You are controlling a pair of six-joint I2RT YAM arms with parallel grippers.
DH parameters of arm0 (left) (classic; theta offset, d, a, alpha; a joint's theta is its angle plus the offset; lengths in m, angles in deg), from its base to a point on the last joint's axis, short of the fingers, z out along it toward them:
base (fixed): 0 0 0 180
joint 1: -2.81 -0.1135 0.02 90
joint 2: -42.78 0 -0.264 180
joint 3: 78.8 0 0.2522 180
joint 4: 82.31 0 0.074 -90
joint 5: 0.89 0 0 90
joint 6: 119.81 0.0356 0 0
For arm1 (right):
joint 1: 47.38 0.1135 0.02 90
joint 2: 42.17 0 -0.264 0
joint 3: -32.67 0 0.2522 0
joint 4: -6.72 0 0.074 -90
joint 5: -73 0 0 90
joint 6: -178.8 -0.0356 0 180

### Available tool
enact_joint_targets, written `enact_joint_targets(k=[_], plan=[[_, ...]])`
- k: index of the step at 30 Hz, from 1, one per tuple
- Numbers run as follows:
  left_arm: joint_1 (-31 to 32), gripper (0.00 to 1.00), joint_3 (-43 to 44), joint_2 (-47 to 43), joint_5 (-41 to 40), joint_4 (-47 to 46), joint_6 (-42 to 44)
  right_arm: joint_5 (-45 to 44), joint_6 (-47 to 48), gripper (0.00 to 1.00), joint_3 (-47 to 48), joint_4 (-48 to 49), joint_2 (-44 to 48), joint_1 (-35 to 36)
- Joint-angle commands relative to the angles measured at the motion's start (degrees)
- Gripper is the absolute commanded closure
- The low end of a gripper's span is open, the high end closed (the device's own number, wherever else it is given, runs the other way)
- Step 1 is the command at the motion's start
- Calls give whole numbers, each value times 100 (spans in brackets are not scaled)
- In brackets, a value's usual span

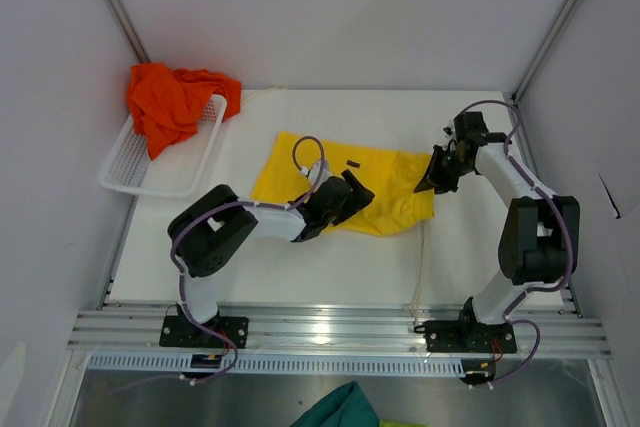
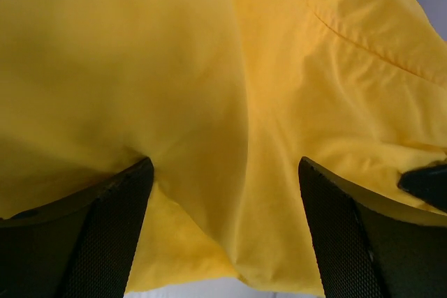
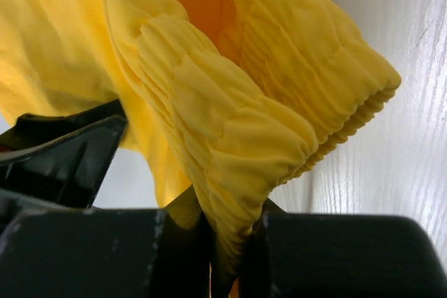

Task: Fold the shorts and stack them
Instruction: Fold the shorts

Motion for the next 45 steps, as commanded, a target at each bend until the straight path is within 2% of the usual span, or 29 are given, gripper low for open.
enact_joint_targets(k=[1,6,10,13,15,21,26,33,36,40,45], plan=[[43,12,30,337,-194,-290,-273,107,-134,100,480,-389,632,95],[86,12,38,267,-141,-370,-247,327,-240,100,1025,-696,862,323],[113,11,-40,22,8,-334,-299,195,-57,100,1525,-1073,634,499],[35,8,-383,-592,-53,-264,-195,90,76,100,1702,-1250,458,508],[-97,8,-549,-1146,-27,94,-81,89,173,100,1729,-1268,431,508],[-992,5,-848,-2577,96,983,709,72,287,100,1904,-1408,300,543],[-1863,6,-990,-3143,482,1704,1378,19,314,100,2229,-1593,185,649],[-3417,7,-928,-2670,1414,2320,2292,-51,279,100,2678,-1795,10,877],[-3770,9,-736,-2160,1801,2381,2442,-42,270,100,2783,-1822,-52,948],[-3781,12,-489,-1571,1968,2426,2522,-69,296,100,2880,-1883,-122,1000],[-3746,18,-725,-1166,2179,2119,2460,-323,402,100,3275,-2252,-307,1167]])
